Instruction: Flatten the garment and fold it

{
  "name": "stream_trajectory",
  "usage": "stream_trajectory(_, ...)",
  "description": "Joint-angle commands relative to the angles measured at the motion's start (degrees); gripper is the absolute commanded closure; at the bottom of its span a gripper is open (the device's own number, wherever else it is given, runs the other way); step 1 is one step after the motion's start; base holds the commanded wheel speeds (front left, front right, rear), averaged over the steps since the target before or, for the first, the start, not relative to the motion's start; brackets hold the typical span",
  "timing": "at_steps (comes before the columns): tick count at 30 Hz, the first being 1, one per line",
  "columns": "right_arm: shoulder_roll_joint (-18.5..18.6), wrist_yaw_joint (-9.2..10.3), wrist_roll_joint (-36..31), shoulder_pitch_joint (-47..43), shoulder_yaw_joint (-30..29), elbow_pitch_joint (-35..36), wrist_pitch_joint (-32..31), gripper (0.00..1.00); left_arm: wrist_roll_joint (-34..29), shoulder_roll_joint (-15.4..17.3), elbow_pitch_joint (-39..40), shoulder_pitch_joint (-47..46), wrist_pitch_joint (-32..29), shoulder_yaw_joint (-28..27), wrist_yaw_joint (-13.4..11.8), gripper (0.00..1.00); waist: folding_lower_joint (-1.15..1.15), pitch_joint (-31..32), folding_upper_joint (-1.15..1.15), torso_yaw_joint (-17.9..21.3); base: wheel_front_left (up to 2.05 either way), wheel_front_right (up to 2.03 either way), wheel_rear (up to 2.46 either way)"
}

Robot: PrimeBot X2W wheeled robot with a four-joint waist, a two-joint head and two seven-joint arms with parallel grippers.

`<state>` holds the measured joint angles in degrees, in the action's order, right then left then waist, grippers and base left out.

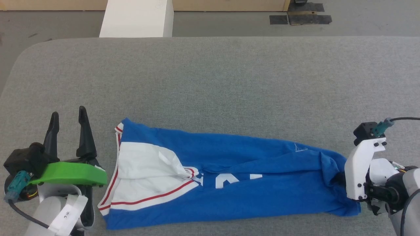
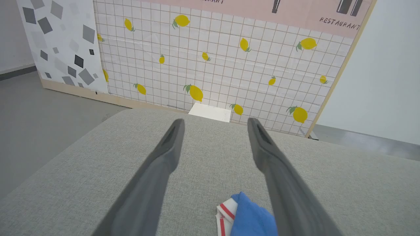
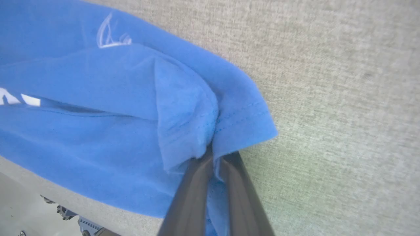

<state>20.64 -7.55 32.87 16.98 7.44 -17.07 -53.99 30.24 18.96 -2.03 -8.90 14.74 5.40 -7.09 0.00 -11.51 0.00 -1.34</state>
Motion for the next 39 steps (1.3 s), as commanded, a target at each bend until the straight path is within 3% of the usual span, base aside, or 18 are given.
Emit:
stream_trajectory(1, -0.49, 0.06, 0.37, -0.69, 0.40, -0.72, -0.30, 1.00, -0.44, -0.31, 0.05, 0.94, 0.25, -0.32, 0.32, 0.00, 0.00, 0.19, 0.00, 0.17, 0.00, 0.00, 0.00)
stream_trajectory(11, 1.64, 0.06, -1.30, 0.70, -3.77, -0.31, -0.98, 1.00, -0.93, -1.08, -0.05, 0.50, 0.26, -1.10, 1.13, 0.00, 0.00, -0.45, 0.00, 0.01, 0.00, 0.00, 0.00)
stream_trajectory(21, 4.21, 0.06, -7.20, 1.95, -15.00, -3.69, -2.84, 1.00, -1.47, -1.58, -0.09, -0.24, 0.26, -1.10, 1.80, 0.00, 0.00, -1.39, 0.00, -0.64, 0.00, 0.00, 0.00)
stream_trajectory(28, 3.23, 0.06, -12.34, 2.12, -21.21, -4.12, -4.16, 1.00, -1.62, -1.18, -0.27, 0.07, 0.26, -1.15, 1.95, 0.00, 0.00, -0.88, 0.00, -0.65, 0.00, 0.00, 0.00)
stream_trajectory(31, 3.00, 0.06, -13.35, 2.08, -20.69, -2.66, -5.32, 1.00, -1.62, -1.03, -0.36, 0.41, 0.23, -1.05, 1.92, 0.00, 0.00, -0.31, 0.00, -0.42, 0.00, 0.00, 0.00)
stream_trajectory(39, 5.04, 0.06, -11.27, 0.36, -12.80, 7.22, -13.54, 1.00, -1.38, -0.85, -0.74, 1.78, -0.29, -0.59, 1.73, 0.00, 0.00, 2.30, 0.00, 0.30, 0.00, 0.00, 0.00)
